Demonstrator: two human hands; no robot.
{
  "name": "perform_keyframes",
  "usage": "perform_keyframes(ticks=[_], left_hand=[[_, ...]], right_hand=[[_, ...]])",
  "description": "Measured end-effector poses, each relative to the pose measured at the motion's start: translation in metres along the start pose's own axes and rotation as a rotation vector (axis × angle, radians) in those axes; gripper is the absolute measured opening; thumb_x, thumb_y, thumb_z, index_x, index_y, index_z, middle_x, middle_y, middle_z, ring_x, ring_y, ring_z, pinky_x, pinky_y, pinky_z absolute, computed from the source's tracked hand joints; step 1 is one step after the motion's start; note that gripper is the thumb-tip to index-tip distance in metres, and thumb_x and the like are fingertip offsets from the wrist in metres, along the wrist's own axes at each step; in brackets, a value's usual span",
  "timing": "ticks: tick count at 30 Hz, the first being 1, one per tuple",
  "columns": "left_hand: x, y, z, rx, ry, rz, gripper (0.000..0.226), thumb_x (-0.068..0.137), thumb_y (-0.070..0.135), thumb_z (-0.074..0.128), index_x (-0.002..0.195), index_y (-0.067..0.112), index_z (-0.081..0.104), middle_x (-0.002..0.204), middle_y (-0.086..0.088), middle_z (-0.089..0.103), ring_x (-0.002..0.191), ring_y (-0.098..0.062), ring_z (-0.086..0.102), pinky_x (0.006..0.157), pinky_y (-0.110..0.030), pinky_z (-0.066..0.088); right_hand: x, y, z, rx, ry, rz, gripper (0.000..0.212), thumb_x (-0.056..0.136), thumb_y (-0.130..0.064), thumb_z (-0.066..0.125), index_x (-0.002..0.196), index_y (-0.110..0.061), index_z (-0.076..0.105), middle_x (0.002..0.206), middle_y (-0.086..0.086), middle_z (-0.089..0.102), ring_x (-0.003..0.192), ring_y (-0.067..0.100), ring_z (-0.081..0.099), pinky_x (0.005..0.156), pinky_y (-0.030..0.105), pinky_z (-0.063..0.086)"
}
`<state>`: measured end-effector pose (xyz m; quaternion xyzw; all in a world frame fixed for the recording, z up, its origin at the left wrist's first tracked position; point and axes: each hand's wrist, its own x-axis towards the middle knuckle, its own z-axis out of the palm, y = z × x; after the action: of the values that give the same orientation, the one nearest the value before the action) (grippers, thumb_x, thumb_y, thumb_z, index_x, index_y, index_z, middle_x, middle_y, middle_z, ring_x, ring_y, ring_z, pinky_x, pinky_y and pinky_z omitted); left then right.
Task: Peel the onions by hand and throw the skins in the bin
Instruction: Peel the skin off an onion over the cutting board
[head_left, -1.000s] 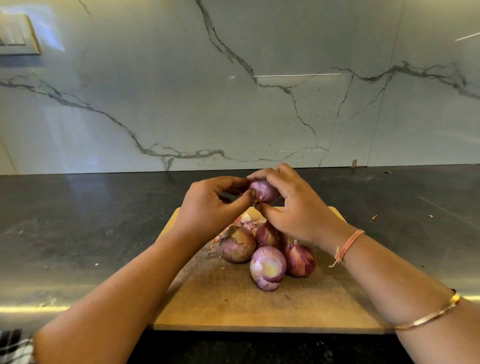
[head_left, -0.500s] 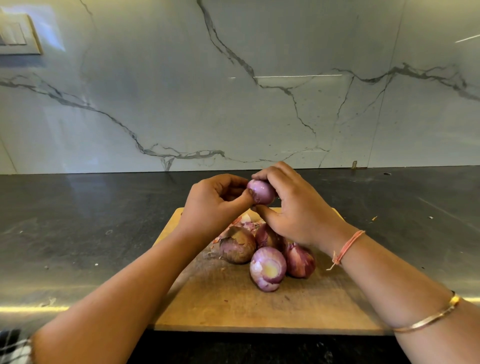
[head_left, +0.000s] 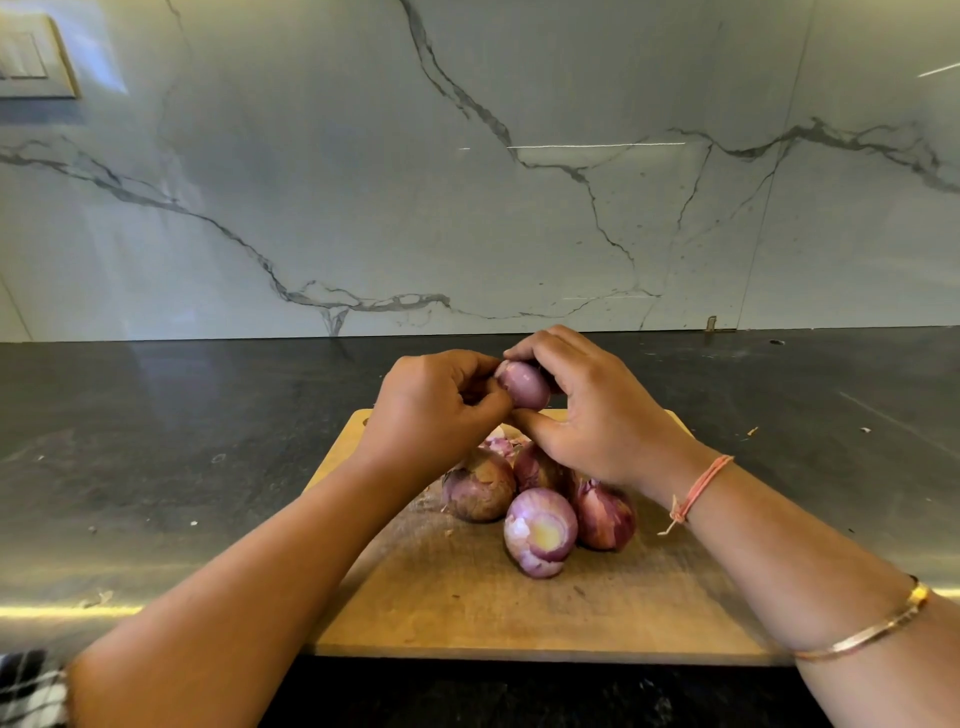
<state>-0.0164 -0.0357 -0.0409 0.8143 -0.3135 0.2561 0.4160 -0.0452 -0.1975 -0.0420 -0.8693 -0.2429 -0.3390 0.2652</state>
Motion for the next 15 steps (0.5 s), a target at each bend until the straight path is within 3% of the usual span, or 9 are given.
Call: perform_keyframes(ticks=[6,12,15], left_hand=[[0.0017,-0.0023,0.001,0.049,-0.01,0.015,0.015,0.086,0.024,0.065,0.092,0.015,0.075,0.067,-0.001,0.068,0.061,-0.019,0.06,0.06,-0.04,0.052],[0.004,-0.007,-0.0015,0.042,0.076,0.001,0.014,0.087,0.014,0.061,0.09,0.013,0.075,0.067,0.004,0.067,0.058,-0.013,0.059,0.054,-0.024,0.046],[0.0041,-0.0068,-0.0013,0.012,0.093,0.005,0.014,0.088,0.014,0.061,0.089,0.011,0.075,0.065,0.002,0.067,0.063,-0.014,0.059,0.053,-0.023,0.045]], right_hand=[[-0.0005,0.0001,0.0004,0.02,0.003,0.016,0.032,0.075,-0.015,0.075,0.104,-0.01,0.061,0.099,0.0,0.058,0.089,0.016,0.056,0.076,0.032,0.047],[-0.0011,-0.0015,-0.0013,0.092,-0.025,0.041,0.038,0.077,-0.012,0.078,0.111,-0.011,0.061,0.105,0.0,0.062,0.096,0.01,0.057,0.082,0.02,0.047],[-0.0005,-0.0005,-0.0023,0.156,-0.004,0.075,0.04,0.077,-0.013,0.078,0.114,-0.013,0.061,0.109,-0.002,0.063,0.1,0.006,0.058,0.087,0.019,0.049]])
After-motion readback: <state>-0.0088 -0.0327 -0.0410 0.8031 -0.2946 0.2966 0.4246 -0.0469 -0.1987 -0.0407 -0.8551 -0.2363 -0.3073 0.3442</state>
